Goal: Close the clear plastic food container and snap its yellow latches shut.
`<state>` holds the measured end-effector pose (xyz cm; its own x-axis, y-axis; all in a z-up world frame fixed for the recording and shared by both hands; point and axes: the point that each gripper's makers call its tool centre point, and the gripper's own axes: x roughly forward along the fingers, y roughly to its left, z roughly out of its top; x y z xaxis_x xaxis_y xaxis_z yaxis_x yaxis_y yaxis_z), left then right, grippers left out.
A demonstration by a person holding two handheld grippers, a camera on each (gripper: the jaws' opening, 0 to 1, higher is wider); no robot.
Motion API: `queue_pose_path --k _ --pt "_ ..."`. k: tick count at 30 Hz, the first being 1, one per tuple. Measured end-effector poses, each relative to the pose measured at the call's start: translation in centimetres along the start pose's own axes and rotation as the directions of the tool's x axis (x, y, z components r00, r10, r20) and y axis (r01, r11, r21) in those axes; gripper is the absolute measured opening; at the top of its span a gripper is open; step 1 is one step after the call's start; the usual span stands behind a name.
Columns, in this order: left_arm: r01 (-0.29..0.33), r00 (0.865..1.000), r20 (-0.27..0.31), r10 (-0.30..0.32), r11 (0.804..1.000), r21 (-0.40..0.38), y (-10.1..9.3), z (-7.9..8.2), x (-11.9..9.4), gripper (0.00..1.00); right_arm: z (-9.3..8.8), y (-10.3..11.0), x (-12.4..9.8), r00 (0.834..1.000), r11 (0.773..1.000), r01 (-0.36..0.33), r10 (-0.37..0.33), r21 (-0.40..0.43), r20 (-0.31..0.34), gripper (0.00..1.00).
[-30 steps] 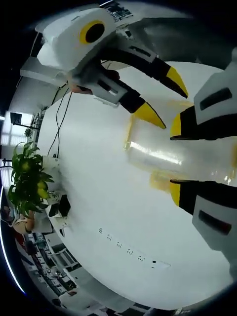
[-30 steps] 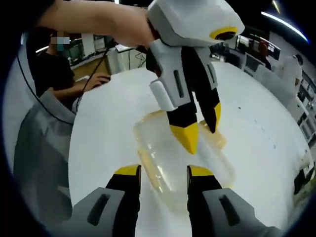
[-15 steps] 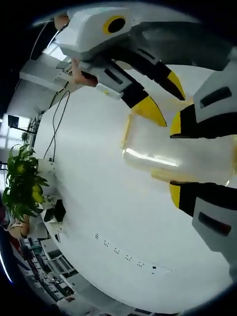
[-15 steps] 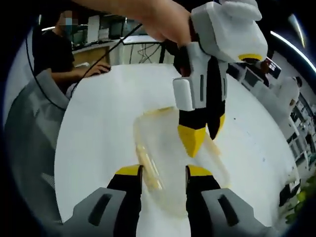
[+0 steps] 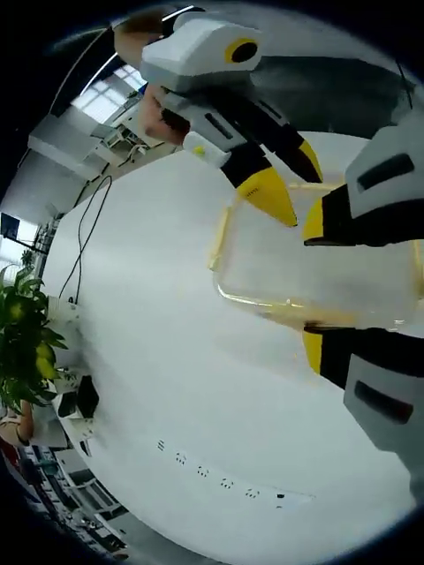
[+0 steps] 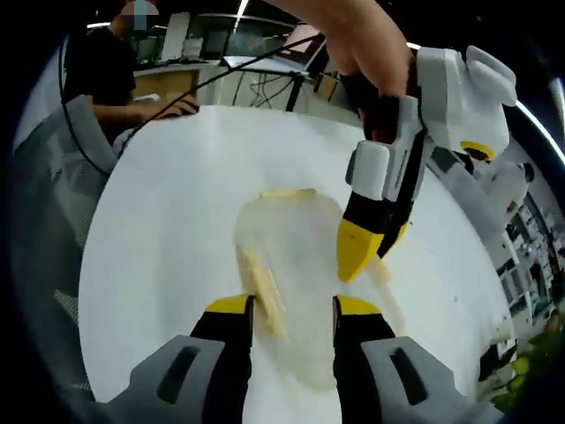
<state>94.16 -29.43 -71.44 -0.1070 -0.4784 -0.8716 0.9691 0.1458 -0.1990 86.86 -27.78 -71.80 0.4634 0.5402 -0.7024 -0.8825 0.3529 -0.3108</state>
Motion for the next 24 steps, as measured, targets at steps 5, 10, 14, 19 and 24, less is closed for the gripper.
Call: queue_pose_path --k 5,10,14,19,24 --pt "0.027 0.999 -0.026 -0.027 1.000 -0.004 -0.11 -0.09 0.11 0.29 -0.15 0.00 0.13 1.000 0.999 0.026 -0.026 -0.034 -0.002 0.32" --pt "0.044 0.998 -0.033 -0.044 0.999 -0.008 -0.20 -0.16 0.16 0.29 -0.16 0.03 0.25 0.999 0.997 0.051 -0.051 -0.059 -0.006 0.32" --pt "0.050 0.998 -0.038 -0.050 0.999 -0.003 -0.29 -0.18 0.17 0.29 -0.04 0.07 0.54 0.998 0.992 0.054 -0.056 -0.113 -0.016 0.32" --pt "0.058 0.997 -0.040 -0.058 0.998 -0.007 -0.33 -0.23 0.14 0.28 -0.07 -0.07 0.48 0.999 0.993 0.052 -0.054 -0.107 -0.009 0.31" --pt "0.065 0.997 -0.051 -0.065 0.998 -0.006 -0.34 -0.26 0.19 0.28 -0.13 -0.13 0.47 0.998 0.993 0.054 -0.055 -0.103 -0.013 0.31"
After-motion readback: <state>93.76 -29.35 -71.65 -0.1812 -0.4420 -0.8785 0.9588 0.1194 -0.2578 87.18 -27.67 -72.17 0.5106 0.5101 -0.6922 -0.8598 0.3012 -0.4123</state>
